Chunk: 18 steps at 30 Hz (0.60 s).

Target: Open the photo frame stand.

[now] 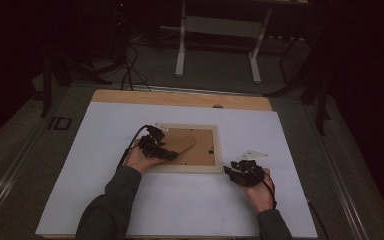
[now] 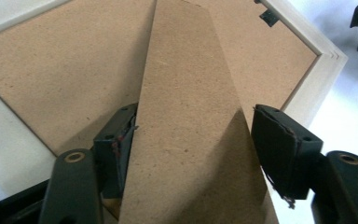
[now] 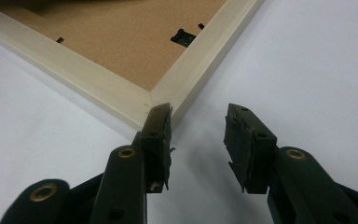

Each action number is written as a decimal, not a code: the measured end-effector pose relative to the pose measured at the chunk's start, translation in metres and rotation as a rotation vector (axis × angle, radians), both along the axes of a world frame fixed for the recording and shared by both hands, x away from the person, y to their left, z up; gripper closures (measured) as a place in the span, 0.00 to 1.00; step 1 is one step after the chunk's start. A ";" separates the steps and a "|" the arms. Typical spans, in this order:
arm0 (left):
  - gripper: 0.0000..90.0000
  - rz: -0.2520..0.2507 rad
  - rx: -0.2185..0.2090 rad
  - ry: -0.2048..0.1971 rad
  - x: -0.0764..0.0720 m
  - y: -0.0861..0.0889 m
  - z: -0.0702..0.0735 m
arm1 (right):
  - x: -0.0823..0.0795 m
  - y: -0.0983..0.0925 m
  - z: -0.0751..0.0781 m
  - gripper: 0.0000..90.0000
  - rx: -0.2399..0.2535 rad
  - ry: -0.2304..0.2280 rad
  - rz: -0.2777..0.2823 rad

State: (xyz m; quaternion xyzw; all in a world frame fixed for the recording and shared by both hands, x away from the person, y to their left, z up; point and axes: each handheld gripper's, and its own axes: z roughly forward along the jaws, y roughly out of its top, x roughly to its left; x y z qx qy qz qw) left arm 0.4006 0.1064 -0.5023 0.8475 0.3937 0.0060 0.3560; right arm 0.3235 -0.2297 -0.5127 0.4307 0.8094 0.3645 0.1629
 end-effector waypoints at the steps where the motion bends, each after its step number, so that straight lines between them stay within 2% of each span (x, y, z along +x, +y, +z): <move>1: 0.41 -0.001 0.001 0.000 0.000 0.000 0.000 | 0.000 0.000 0.000 0.67 0.000 0.000 0.000; 6: 0.42 -0.006 0.016 -0.004 0.000 -0.001 0.000 | 0.000 0.000 0.000 0.67 0.000 0.002 -0.002; 18: 0.42 -0.029 0.055 -0.070 -0.005 -0.004 0.002 | 0.000 -0.003 0.003 0.67 0.011 -0.001 -0.014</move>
